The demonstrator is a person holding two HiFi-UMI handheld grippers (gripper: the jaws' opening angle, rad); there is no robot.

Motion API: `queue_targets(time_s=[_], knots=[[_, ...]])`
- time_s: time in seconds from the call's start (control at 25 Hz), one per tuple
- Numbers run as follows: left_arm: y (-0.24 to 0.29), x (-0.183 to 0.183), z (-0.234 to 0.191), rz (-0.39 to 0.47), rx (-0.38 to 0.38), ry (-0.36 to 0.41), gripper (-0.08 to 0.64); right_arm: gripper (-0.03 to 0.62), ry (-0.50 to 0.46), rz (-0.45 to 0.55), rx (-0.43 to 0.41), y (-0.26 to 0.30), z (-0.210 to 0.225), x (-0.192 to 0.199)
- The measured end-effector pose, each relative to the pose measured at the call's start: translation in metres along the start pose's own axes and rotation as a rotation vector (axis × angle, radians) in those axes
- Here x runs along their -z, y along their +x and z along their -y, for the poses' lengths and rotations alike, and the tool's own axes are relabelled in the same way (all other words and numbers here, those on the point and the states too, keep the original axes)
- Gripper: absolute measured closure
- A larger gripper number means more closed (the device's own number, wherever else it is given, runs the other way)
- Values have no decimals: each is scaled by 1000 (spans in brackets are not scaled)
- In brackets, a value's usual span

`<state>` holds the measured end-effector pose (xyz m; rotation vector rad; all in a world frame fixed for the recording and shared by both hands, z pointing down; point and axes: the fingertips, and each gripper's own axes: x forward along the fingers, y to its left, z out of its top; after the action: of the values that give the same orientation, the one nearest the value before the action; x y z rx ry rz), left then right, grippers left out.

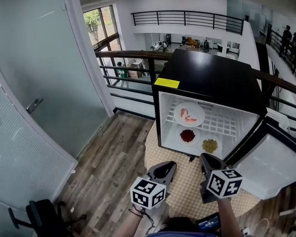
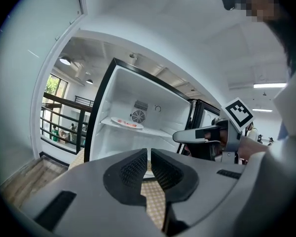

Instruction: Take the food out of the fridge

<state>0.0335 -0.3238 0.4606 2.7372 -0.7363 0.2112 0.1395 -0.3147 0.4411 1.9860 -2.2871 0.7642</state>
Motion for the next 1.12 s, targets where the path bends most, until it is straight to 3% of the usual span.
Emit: queue_targets(time_s=[0.36, 0.72, 0.88, 1.0, 1.12], knots=[[56, -15, -25, -64, -9, 71, 540, 571, -14, 16, -4, 44, 34, -38], [95, -38, -53, -79, -44, 67, 478, 569, 53, 12, -29, 82, 60, -61], [115, -42, -61, -117, -40, 73, 423, 469, 107, -12, -54, 100, 67, -62], [127, -46, -68, -130, -44, 56, 403, 468, 150, -17, -53, 110, 71, -62], [134, -50, -76, -120, -47, -15, 403, 460, 174, -21, -56, 118, 72, -63]])
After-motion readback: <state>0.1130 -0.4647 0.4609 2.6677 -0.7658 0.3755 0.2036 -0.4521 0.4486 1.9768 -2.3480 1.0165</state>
